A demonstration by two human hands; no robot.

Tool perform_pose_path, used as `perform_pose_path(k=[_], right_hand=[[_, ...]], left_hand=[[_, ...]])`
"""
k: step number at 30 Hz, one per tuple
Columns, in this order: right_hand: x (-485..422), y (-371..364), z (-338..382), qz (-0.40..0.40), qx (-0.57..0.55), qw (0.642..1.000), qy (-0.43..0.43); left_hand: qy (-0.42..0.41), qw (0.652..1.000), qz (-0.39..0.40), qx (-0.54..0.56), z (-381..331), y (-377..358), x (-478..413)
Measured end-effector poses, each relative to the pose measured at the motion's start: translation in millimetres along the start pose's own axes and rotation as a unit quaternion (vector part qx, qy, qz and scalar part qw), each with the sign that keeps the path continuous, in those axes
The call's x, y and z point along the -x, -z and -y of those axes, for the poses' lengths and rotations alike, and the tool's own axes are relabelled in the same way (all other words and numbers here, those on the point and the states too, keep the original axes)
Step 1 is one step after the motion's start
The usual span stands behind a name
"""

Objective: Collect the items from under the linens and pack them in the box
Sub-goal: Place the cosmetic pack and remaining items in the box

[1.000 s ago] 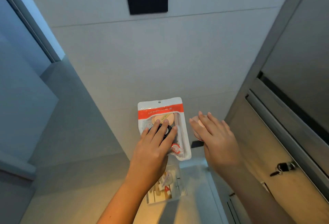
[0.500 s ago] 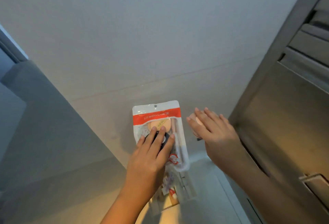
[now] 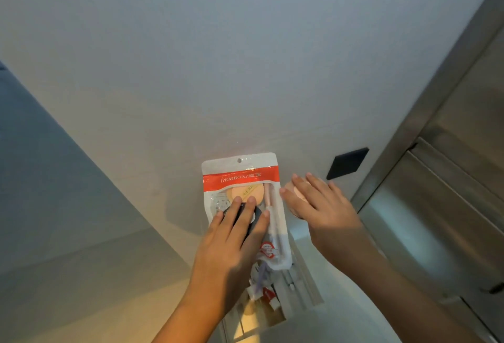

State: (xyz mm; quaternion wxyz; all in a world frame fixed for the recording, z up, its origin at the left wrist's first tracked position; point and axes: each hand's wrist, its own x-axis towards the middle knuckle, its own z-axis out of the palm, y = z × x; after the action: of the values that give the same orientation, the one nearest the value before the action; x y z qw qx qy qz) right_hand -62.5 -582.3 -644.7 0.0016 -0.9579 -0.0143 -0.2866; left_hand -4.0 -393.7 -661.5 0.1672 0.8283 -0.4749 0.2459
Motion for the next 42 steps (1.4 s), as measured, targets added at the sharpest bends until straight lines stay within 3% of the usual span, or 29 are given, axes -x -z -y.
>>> perform_pose_path(k=[8, 17, 23, 30, 42], right_hand=[[55, -103, -10, -0.036, -0.021, 0.999, -0.009], [111, -157, -11, -0.005, 0.012, 1.0, 0.003], [136, -206, -13, 0.011, 0.021, 0.999, 0.036], [140, -251, -22, 0.026, 0.012, 0.996, 0.084], [206, -302, -7, 0.101, -0.038, 0.993, 0.056]], left_hand=[[-0.035, 0.999, -0.031, 0.002, 10, -97, 60], [-0.042, 0.999, -0.016, 0.0, 6, -158, 110], [-0.023, 0.997, 0.062, -0.028, 21, -192, 131], [0.026, 0.994, 0.101, -0.02, 14, -222, 159], [0.072, 0.97, 0.232, -0.006, 6, -248, 198]])
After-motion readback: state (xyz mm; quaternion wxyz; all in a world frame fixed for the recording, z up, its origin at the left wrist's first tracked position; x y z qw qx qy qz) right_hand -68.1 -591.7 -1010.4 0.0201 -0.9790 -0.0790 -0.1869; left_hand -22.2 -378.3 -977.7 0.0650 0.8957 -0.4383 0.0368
